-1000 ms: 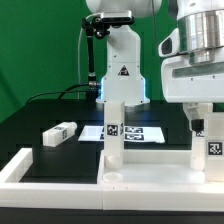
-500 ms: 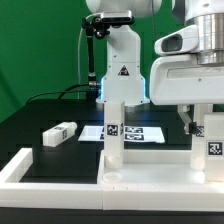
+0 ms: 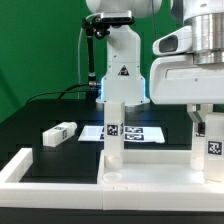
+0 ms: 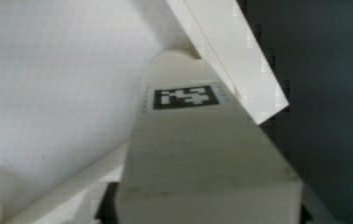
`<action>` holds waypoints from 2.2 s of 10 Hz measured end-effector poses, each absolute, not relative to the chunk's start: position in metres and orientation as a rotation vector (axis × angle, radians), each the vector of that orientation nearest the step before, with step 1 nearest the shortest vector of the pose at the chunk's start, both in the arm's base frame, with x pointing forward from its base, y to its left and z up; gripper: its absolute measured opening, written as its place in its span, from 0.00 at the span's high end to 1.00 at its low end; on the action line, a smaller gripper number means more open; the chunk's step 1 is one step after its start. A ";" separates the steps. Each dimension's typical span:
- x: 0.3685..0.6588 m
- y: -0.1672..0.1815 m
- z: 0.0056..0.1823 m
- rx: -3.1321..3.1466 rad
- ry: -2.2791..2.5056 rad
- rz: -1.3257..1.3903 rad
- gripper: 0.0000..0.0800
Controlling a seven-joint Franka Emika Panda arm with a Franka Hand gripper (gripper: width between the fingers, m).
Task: Assemble desk
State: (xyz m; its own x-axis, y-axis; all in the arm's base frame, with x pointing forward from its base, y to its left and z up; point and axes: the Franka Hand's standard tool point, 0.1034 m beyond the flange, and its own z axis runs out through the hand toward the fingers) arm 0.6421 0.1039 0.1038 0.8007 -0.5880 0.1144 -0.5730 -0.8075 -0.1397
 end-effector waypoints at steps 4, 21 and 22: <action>0.640 0.098 0.102 -2.629 1.448 -0.173 0.63; 0.638 0.107 0.104 -2.889 1.001 -0.096 0.19; 0.648 0.102 0.106 -2.971 0.735 -0.133 0.19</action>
Offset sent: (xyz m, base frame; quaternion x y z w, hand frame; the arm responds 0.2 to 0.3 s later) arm 0.0071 -0.0020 0.0006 0.0305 -0.0302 0.3564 0.9334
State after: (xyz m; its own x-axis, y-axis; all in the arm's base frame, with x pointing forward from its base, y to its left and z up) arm 0.6483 0.1019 0.1058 0.8814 -0.4679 0.0654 -0.4612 -0.8821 -0.0961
